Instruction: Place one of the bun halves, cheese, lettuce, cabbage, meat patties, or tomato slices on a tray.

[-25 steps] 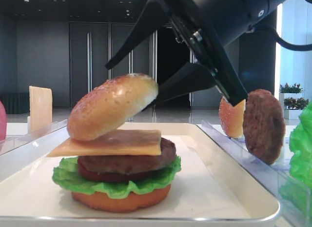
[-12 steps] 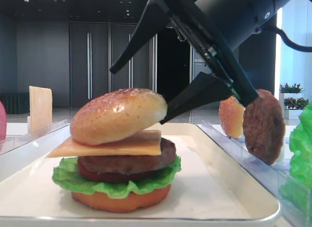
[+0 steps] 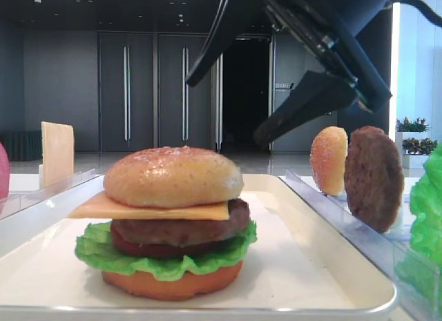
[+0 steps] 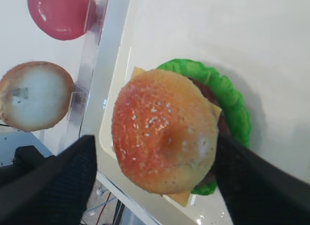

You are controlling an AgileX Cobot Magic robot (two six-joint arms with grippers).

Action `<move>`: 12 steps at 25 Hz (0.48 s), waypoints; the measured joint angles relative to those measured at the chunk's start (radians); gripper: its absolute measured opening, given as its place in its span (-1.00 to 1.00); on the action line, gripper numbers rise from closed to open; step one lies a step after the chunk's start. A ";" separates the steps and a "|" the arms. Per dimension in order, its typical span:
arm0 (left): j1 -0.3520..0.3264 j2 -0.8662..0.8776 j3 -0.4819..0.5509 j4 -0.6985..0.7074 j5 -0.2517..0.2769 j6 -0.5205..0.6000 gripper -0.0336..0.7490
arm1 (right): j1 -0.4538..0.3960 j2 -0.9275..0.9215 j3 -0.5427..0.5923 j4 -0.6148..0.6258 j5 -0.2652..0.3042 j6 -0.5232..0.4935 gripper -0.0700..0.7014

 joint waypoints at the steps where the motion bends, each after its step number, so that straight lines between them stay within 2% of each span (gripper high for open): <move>1: 0.000 0.000 0.000 0.000 0.000 0.000 0.41 | 0.000 -0.010 -0.008 -0.028 0.002 0.025 0.52; 8: 0.000 0.000 0.000 0.000 0.000 0.000 0.41 | 0.000 -0.074 -0.053 -0.178 0.021 0.166 0.52; 12: 0.000 0.000 0.000 0.000 0.000 0.000 0.41 | -0.006 -0.087 -0.106 -0.308 0.062 0.281 0.52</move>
